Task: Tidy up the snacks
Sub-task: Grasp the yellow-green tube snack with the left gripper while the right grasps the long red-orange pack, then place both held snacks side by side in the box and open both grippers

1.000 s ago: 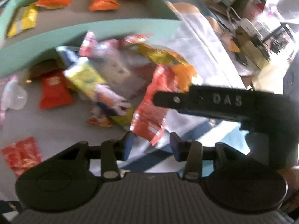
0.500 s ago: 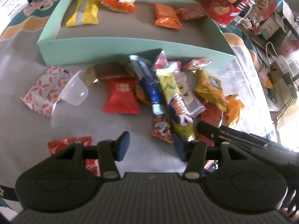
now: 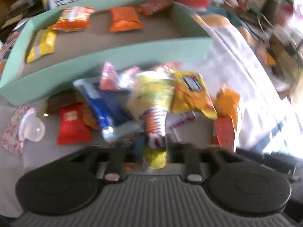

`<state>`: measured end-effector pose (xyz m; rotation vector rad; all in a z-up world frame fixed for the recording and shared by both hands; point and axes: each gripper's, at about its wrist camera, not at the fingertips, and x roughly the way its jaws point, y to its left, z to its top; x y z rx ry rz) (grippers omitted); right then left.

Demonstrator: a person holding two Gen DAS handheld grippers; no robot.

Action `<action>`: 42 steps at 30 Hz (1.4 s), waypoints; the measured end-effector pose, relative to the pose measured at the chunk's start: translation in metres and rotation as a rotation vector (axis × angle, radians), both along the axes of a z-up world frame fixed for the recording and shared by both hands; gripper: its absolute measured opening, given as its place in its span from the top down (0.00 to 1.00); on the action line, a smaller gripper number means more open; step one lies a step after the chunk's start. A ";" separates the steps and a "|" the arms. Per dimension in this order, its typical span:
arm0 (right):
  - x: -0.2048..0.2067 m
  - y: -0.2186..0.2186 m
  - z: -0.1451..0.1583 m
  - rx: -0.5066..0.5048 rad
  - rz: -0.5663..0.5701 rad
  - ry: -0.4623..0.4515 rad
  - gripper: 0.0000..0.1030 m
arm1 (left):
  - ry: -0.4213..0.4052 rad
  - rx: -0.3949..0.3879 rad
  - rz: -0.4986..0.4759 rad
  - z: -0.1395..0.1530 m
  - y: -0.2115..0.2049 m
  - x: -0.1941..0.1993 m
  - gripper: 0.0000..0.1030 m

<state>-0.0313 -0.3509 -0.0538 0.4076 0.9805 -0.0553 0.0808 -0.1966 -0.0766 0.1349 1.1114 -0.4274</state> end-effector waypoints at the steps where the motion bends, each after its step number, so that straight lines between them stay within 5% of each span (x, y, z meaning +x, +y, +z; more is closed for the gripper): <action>1: -0.001 0.001 0.001 -0.003 -0.002 0.000 0.67 | -0.018 0.005 -0.028 0.001 -0.002 -0.007 0.85; 4: -0.006 -0.001 0.004 -0.009 -0.006 0.006 0.62 | 0.003 -0.020 -0.094 0.002 -0.003 -0.019 0.85; 8: -0.002 0.013 0.003 -0.032 0.012 0.005 0.58 | 0.027 0.002 -0.061 -0.003 0.010 -0.025 0.80; 15: 0.002 0.026 0.000 -0.096 0.053 -0.018 0.52 | 0.053 0.014 -0.020 -0.004 0.025 -0.026 0.59; 20: -0.002 0.023 0.001 -0.066 0.043 -0.011 0.50 | 0.045 0.031 -0.043 -0.005 0.024 -0.035 0.58; 21: -0.002 0.025 0.000 -0.074 0.048 -0.013 0.48 | 0.039 0.038 -0.052 -0.006 0.022 -0.036 0.61; 22: -0.002 0.029 0.000 -0.095 0.057 -0.016 0.48 | 0.028 0.040 -0.064 -0.005 0.020 -0.037 0.76; 24: -0.001 0.036 -0.002 -0.144 0.083 -0.031 0.48 | 0.002 0.048 -0.084 -0.006 0.018 -0.041 0.76; 26: -0.002 0.045 -0.003 -0.212 0.121 -0.053 0.59 | -0.005 0.050 -0.075 -0.005 0.019 -0.044 0.76; 28: 0.000 0.044 0.002 -0.191 0.128 -0.057 0.82 | 0.002 0.034 -0.054 -0.001 0.024 -0.042 0.76; 42: -0.007 0.025 0.033 -0.093 0.078 -0.112 0.85 | -0.006 -0.078 0.000 0.033 0.040 -0.039 0.76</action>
